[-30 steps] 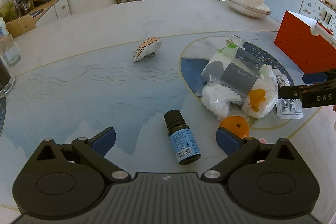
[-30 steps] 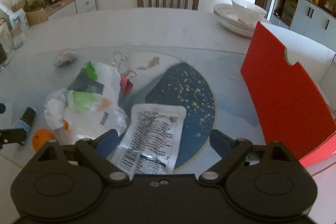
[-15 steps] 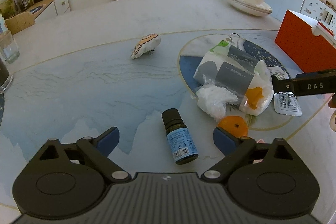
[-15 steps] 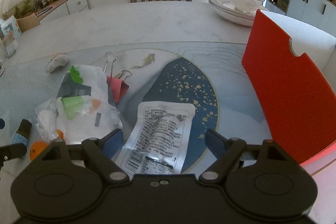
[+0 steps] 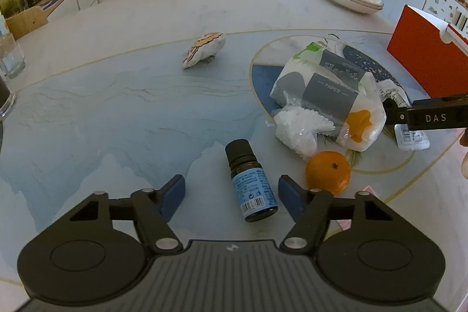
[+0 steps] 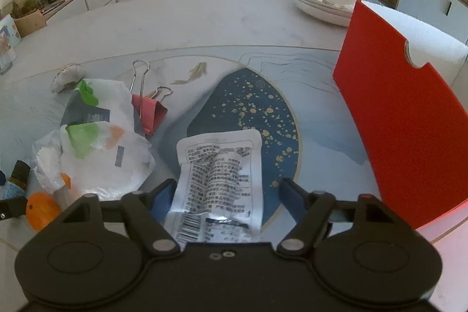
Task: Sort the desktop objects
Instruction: 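Grasp the blue-labelled dropper bottle with the left gripper, then grasp the printed sachet with the right gripper while the left gripper lifts the bottle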
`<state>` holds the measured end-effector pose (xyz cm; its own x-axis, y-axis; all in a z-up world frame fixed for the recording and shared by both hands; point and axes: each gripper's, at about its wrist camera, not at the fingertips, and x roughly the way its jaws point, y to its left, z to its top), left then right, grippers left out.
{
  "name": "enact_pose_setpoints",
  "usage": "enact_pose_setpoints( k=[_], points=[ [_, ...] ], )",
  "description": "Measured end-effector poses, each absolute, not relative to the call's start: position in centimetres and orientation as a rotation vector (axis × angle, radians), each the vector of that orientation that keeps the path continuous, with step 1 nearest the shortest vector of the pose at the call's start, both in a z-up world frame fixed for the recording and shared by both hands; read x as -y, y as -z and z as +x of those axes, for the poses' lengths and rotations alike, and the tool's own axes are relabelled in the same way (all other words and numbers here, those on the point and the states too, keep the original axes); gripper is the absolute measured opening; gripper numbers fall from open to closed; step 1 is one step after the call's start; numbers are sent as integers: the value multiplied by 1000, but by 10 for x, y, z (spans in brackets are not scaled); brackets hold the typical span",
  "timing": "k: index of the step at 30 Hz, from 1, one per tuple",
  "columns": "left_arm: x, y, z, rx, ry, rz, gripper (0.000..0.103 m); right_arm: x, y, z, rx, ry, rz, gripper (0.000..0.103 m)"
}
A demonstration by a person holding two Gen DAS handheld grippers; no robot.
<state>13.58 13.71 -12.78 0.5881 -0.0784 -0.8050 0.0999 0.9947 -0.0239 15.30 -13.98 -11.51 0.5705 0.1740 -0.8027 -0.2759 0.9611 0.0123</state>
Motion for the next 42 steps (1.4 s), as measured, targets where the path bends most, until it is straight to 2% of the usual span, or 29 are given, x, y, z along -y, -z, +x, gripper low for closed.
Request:
enact_pose_setpoints(
  k=[2,3,7,12,28,42],
  points=[
    [-136,127,136,-935,106,32,59,140,114,152,-922,-273,-120,61],
    [-135,126,135,-933,108,38,54,140,114,153,-923,-274,-123,60],
    [-131,125,134,-931,125,55,37,142,113,152,-922,-263,-117,59],
    [-126,124,133,-928,133,61,26,146,110,150,-913,-248,-121,59],
    [-121,121,130,-915,100,-9,24,164,88,131,-878,-256,-120,58],
    [-99,94,122,-891,123,-55,24,195,50,107,-831,-292,-65,58]
  ],
)
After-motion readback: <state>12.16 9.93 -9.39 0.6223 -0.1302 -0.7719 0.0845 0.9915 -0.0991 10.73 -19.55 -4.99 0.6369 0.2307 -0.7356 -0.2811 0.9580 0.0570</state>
